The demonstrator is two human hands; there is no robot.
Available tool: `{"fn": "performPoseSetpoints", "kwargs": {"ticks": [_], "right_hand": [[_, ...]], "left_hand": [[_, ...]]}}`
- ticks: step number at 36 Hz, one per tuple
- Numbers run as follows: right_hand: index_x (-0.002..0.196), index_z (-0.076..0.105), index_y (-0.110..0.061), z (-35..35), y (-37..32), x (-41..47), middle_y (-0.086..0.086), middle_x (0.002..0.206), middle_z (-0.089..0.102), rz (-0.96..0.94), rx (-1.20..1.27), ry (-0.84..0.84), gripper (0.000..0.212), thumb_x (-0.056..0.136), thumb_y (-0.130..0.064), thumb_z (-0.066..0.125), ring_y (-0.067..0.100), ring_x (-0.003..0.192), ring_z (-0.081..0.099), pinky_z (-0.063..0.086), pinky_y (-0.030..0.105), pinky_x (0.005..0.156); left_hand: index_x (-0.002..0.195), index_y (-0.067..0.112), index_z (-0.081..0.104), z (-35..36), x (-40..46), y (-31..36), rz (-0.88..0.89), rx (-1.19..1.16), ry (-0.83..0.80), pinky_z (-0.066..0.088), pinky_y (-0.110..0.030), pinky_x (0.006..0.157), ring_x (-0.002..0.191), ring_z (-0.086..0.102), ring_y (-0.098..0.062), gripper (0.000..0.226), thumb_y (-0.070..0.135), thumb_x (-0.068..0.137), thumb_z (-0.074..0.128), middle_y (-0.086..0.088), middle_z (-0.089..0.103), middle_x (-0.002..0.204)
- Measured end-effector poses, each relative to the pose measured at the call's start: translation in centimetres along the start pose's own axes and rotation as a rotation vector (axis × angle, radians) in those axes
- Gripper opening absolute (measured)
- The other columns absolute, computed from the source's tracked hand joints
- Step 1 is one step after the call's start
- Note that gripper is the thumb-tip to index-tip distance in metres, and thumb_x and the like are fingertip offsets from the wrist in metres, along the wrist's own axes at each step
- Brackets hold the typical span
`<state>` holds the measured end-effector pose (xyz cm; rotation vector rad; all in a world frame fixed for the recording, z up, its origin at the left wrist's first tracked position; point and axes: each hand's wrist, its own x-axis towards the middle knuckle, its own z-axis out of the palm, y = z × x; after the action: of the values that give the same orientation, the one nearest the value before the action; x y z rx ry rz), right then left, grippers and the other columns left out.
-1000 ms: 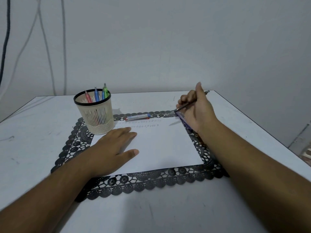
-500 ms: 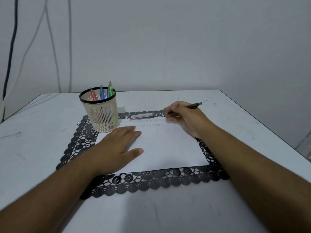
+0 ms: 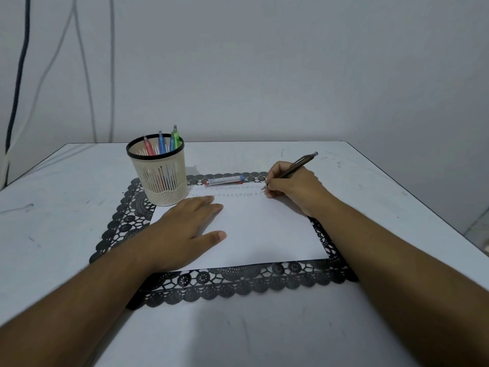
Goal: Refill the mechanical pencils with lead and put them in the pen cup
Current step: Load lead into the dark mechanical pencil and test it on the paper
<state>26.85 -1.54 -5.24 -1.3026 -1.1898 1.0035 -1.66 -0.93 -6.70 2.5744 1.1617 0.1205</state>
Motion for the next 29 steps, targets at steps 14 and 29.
{"fn": "performPoseSetpoints", "kwargs": {"ticks": [14, 29], "right_hand": [[0.083, 0.061, 0.000, 0.18, 0.06, -0.20, 0.017, 0.067, 0.063, -0.028, -0.131, 0.036, 0.011, 0.089, 0.009, 0.062, 0.022, 0.060, 0.060, 0.048, 0.028, 0.055], [0.082, 0.059, -0.001, 0.11, 0.36, 0.16, 0.016, 0.069, 0.066, -0.048, -0.178, 0.040, 0.011, 0.090, 0.005, 0.062, 0.018, 0.056, 0.059, 0.048, 0.028, 0.054]], "left_hand": [[0.161, 0.038, 0.018, 0.16, 0.14, -0.21, 0.008, 0.011, 0.006, 0.006, -0.026, 0.121, 0.154, -0.003, -0.001, 0.074, 0.070, 0.096, 0.032, 0.019, 0.005, 0.170], [0.162, 0.039, 0.016, -0.04, 0.09, 0.10, -0.005, 0.006, -0.012, 0.004, -0.025, 0.120, 0.154, -0.005, -0.002, 0.084, 0.077, 0.088, 0.025, 0.020, 0.003, 0.169]]}}
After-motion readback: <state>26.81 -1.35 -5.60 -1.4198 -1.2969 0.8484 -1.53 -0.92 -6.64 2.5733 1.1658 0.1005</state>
